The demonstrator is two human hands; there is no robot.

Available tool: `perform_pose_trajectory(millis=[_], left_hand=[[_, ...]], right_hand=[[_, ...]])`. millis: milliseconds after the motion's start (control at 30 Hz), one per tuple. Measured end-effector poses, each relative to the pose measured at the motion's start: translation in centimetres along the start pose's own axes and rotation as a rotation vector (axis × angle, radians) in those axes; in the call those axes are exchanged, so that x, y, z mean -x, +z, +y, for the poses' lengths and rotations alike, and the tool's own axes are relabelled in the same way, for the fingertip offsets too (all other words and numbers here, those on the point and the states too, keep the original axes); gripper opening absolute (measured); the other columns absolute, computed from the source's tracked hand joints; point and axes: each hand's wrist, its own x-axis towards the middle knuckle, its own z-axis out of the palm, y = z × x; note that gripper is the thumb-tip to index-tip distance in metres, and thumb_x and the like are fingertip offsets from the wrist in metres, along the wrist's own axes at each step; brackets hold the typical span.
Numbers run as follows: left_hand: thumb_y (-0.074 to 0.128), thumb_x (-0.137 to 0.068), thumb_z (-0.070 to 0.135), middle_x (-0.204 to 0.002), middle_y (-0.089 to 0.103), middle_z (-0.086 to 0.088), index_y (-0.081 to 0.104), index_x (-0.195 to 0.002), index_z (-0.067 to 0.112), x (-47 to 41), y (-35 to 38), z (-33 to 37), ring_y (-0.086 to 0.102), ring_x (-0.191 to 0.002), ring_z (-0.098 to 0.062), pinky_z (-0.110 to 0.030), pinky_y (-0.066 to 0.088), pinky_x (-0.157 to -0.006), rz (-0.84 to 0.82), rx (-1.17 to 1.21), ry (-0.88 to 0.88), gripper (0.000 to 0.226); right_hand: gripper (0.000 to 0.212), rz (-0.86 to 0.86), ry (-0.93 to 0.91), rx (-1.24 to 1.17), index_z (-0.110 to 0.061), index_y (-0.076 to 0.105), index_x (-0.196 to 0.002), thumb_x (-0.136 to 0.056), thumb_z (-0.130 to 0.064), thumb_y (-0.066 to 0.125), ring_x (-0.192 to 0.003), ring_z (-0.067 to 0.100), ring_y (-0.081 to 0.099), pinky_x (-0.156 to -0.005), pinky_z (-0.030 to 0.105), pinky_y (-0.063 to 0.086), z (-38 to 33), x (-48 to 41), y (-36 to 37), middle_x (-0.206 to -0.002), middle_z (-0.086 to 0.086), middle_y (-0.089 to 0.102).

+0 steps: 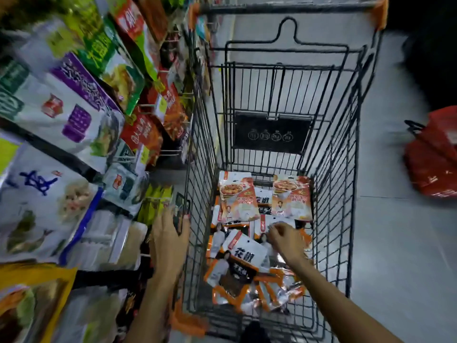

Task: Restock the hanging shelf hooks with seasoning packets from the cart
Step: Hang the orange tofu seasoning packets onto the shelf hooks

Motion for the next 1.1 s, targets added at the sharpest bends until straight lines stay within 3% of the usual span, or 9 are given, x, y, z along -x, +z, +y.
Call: perform_pose_trajectory(millis=[67,300,433,567,633,767,867,1033,1100], left_hand=[[0.055,-0.094,0.032,-0.137,0.049,-0.014,0.04,-0.141,0.008,-2.8,1.7,-0.6,0.046,-0.124,-0.031,-0.039,0.04,-0.095,-0.048,0.023,-0.073,0.054],[0.055,-0.094,0.033,-0.135,0.049,-0.018,0.035,-0.143,0.002,-8.1,6.8,-2.5,0.045,-0.126,-0.033,-0.031,0.036,-0.092,-0.188,0.054,-0.029,0.062],[0.051,-0.094,0.035,-0.121,0.062,-0.011,0.043,-0.138,0.002,-8.4,7.2,-3.8,0.056,-0.11,-0.02,-0.023,0.041,-0.087,-0.203,0.14,-0.004,0.056],[0.044,-0.086,0.049,-0.095,0.066,-0.004,0.052,-0.131,0.008,-8.2,6.9,-3.9,0.059,-0.082,-0.01,-0.022,0.044,-0.068,-0.196,0.177,0.031,0.061],[0.044,-0.084,0.05,-0.093,0.066,0.004,0.056,-0.122,0.012,-8.2,6.8,-3.9,0.059,-0.083,-0.003,-0.015,0.044,-0.068,-0.188,0.195,0.032,0.055],[0.047,-0.091,0.042,-0.087,0.062,0.015,0.057,-0.112,0.02,-8.1,6.7,-3.9,0.055,-0.081,0.011,-0.005,0.041,-0.065,-0.178,0.193,0.04,0.032],[0.05,-0.095,0.033,-0.078,0.06,0.011,0.056,-0.11,0.022,-8.1,6.5,-3.8,0.056,-0.072,0.006,-0.007,0.038,-0.058,-0.171,0.169,0.055,0.02],[0.051,-0.096,0.027,-0.062,0.055,0.004,0.053,-0.104,0.027,-8.1,6.3,-3.6,0.056,-0.064,-0.003,-0.008,0.039,-0.053,-0.151,0.186,0.097,0.009],[0.051,-0.096,0.027,-0.06,0.053,0.005,0.054,-0.103,0.027,-8.1,6.3,-3.6,0.054,-0.061,-0.005,-0.009,0.039,-0.052,-0.15,0.199,0.102,0.007]], right_hand=[[0.033,-0.009,0.038,-0.029,0.005,0.065,-0.095,-0.099,-0.025,0.05,-0.075,0.024,0.065,-0.069,0.031,0.054,0.3,-3.9,2.2,-0.088,0.016,0.07],[0.039,-0.117,0.102,0.078,0.005,0.057,-0.116,-0.096,-0.028,0.055,-0.103,0.034,0.062,-0.091,0.048,0.051,2.7,-15.9,9.1,-0.119,0.021,0.061],[0.055,-0.111,0.113,0.429,0.002,0.064,-0.101,-0.091,-0.052,0.055,-0.099,0.031,0.062,-0.089,0.039,0.05,4.3,-19.8,11.6,-0.108,0.02,0.065],[0.065,0.014,0.143,0.509,-0.002,0.059,-0.113,-0.077,-0.055,0.071,-0.115,0.031,0.056,-0.095,0.043,0.049,5.2,-20.9,13.5,-0.121,0.017,0.061],[0.063,0.012,0.188,0.437,-0.002,0.059,-0.114,-0.073,-0.046,0.078,-0.112,0.032,0.058,-0.093,0.044,0.051,5.1,-21.3,13.8,-0.119,0.017,0.062],[0.014,0.052,0.233,0.24,0.002,0.067,-0.092,-0.086,-0.01,0.067,-0.084,0.028,0.067,-0.078,0.036,0.057,4.0,-21.8,13.9,-0.098,0.018,0.069],[0.018,0.065,0.269,0.111,0.001,0.06,-0.08,-0.094,-0.006,0.053,-0.072,0.026,0.063,-0.063,0.032,0.054,3.5,-21.7,14.0,-0.091,0.02,0.066],[0.011,0.004,0.325,-0.261,0.002,0.054,-0.1,-0.095,-0.007,0.05,-0.09,0.036,0.064,-0.072,0.046,0.058,2.8,-21.2,14.5,-0.104,0.022,0.061],[0.016,-0.084,0.384,-0.417,0.004,0.055,-0.104,-0.092,-0.006,0.058,-0.082,0.032,0.068,-0.065,0.038,0.059,2.7,-21.0,14.6,-0.102,0.021,0.064]])
